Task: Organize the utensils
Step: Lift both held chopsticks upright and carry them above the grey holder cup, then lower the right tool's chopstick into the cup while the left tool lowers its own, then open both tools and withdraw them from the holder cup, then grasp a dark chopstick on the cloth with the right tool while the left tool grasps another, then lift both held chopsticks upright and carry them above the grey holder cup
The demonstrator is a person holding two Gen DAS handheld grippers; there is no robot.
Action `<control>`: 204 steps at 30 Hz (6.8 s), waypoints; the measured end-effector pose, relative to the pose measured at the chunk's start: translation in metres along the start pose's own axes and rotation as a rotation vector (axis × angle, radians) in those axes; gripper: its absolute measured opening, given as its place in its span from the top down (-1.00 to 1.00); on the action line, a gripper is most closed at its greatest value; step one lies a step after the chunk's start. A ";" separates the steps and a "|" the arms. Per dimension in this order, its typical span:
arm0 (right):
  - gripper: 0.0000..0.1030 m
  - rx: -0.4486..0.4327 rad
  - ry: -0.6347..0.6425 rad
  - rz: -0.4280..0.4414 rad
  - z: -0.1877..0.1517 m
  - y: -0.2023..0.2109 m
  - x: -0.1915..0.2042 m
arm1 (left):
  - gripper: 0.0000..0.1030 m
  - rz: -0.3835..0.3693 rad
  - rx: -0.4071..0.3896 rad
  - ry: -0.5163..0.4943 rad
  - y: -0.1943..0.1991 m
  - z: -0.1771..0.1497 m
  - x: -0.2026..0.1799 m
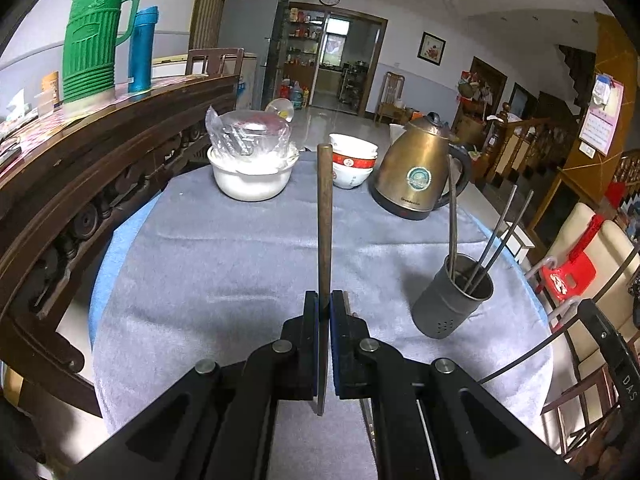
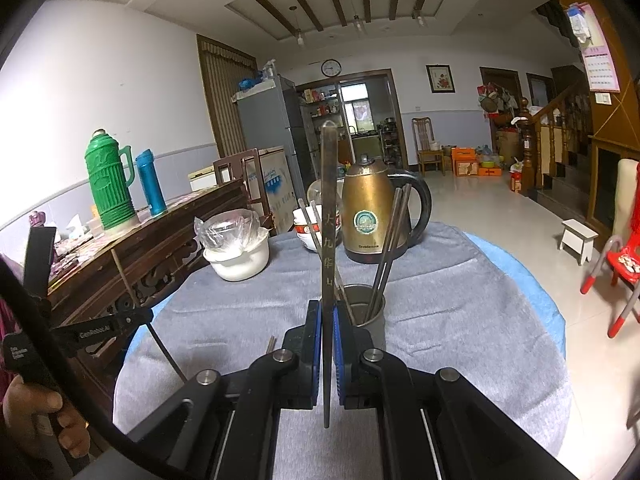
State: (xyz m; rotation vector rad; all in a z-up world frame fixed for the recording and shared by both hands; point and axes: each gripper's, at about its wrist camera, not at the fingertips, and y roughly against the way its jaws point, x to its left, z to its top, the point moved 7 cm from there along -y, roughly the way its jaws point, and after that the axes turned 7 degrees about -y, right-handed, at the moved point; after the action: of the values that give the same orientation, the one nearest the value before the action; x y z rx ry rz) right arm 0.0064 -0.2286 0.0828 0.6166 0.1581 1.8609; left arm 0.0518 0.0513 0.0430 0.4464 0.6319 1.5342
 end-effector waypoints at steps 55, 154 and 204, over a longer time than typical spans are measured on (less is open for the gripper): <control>0.87 0.028 -0.057 -0.072 0.059 -0.104 -0.051 | 0.90 -0.243 -0.018 -0.055 -0.091 0.095 -0.129; 0.85 0.816 -0.131 0.043 -0.142 -0.126 -0.019 | 0.89 -0.075 0.595 -0.117 -0.109 -0.110 -0.058; 0.87 1.034 0.278 -0.113 -0.138 -0.201 0.032 | 0.90 -0.195 0.759 -0.010 -0.165 -0.089 -0.015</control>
State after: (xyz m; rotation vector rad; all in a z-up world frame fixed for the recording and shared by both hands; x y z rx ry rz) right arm 0.1001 -0.0981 -0.1039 0.9933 1.3595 1.6539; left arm 0.1241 0.0241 -0.1283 0.9287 1.2141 1.0658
